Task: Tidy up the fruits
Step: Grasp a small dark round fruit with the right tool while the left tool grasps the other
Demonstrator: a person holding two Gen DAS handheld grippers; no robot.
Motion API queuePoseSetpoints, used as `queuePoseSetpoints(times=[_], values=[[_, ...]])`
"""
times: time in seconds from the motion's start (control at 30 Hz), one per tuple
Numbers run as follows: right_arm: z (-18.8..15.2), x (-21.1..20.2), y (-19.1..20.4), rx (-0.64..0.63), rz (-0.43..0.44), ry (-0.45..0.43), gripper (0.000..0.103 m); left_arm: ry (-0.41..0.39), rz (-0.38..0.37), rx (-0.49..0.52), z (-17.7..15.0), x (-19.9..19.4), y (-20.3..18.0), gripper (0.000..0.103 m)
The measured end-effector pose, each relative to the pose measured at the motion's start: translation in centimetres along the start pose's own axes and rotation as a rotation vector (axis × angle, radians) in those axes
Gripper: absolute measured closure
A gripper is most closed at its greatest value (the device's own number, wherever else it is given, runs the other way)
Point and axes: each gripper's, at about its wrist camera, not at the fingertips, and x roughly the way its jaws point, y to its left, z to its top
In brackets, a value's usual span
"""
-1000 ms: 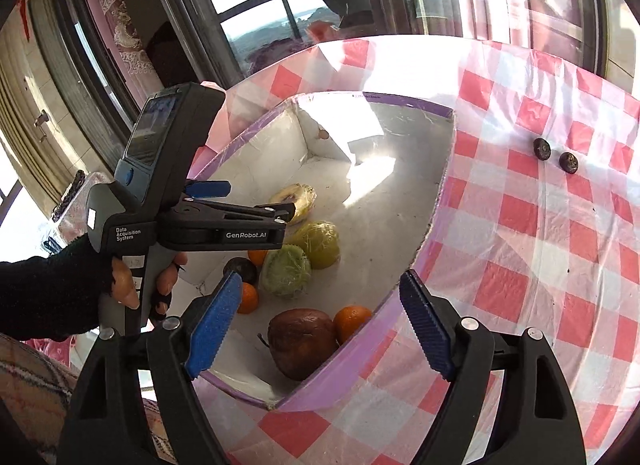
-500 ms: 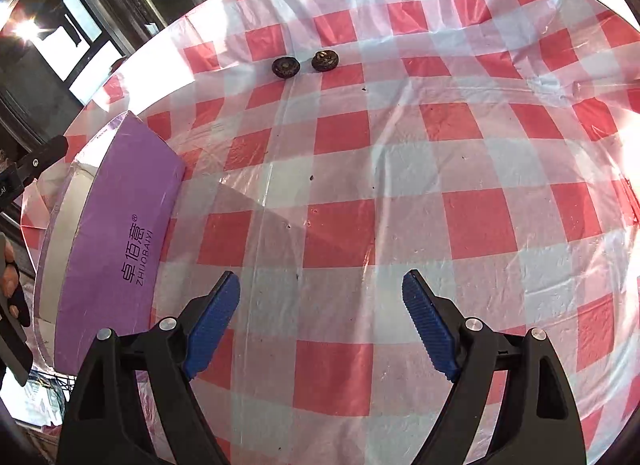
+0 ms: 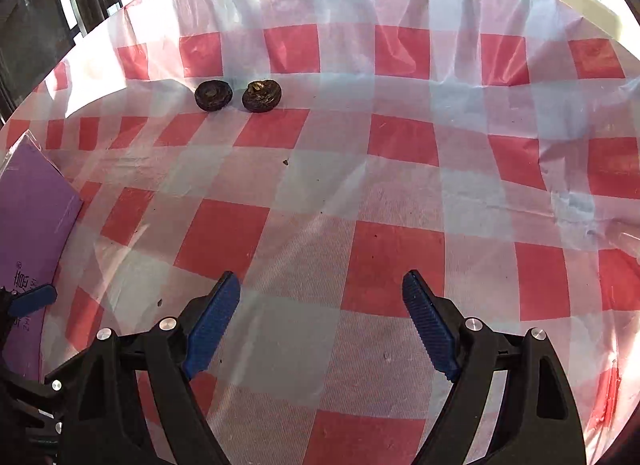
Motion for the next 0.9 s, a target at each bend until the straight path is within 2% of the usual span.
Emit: queuePoseSetpoints(times=[0.1,0.13,0.33,0.43,0.5,0.53,0.57,0.6,0.73,0.9], values=[[3.5,2.7,0.8,-0.047,0.007,-0.031,0.022,0.012,0.048,0.039,-1.1,0.6,0.4,0.002],[4.6,3.6,1.2,-0.057,0.010,-0.035,0.022,0.004,0.040,0.031,-1.4,0.6,0.7,0.002],[10.1,8.1,3.5,-0.108,0.022,-0.050,0.026,0.003,0.010,-0.082,-1.7,0.8,1.8,0.001],[12.1,9.5,4.6,-0.147,0.020,-0.052,0.031,-0.018,0.024,-0.090,-1.8,0.6,1.6,0.001],[12.9,10.1,4.9,-0.164,0.023,-0.054,0.043,-0.019,0.027,-0.097,-1.8,0.4,1.6,0.001],[13.0,10.1,4.9,-0.165,0.023,-0.053,0.045,-0.005,0.026,-0.094,-1.6,0.4,1.5,0.001],[13.0,10.0,4.8,-0.161,0.042,-0.051,0.057,0.014,0.022,-0.091,-1.3,0.5,1.5,0.001],[12.7,9.7,4.5,-0.153,0.047,-0.052,0.064,0.033,0.020,-0.090,-0.9,0.6,1.4,0.001],[9.3,7.2,1.0,-0.043,0.055,-0.077,0.064,0.047,0.037,-0.080,2.1,1.7,1.6,0.002],[3.6,3.6,-4.2,0.083,0.016,-0.092,0.064,-0.015,0.027,-0.049,8.5,4.1,0.7,0.002]])
